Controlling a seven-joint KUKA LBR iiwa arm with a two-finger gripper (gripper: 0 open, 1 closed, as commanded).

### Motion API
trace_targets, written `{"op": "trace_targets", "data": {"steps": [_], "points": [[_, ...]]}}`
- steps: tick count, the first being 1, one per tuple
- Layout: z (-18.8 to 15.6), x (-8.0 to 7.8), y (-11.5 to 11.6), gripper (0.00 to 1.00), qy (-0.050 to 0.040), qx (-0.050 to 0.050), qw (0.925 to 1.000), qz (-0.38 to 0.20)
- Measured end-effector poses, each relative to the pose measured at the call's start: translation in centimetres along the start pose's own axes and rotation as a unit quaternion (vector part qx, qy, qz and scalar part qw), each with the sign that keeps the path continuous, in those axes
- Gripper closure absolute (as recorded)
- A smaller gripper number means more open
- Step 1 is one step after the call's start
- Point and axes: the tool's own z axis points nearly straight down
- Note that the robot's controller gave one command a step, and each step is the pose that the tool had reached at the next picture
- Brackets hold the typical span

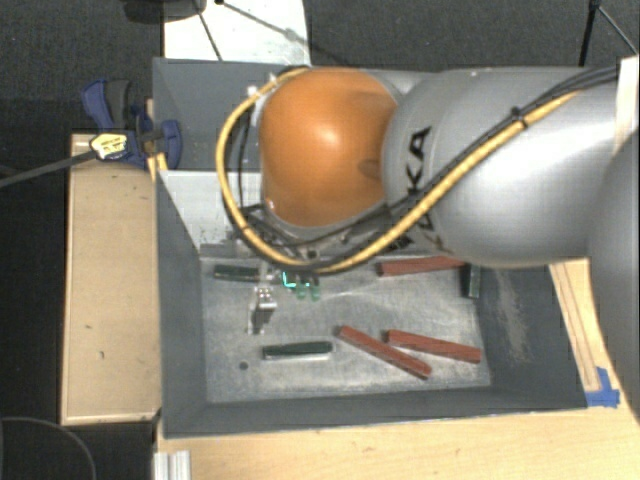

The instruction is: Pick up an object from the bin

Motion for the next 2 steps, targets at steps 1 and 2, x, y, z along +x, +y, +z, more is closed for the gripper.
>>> {"op": "trace_targets", "data": {"steps": [1,2], "points": [[-0.4,-0.2,-0.1,0.0,-0.0037,-0.001,1.0,0.003],[4.6,0.9,-3.4,0.0,-0.0057,-0.001,0.9996,-0.029]]}}
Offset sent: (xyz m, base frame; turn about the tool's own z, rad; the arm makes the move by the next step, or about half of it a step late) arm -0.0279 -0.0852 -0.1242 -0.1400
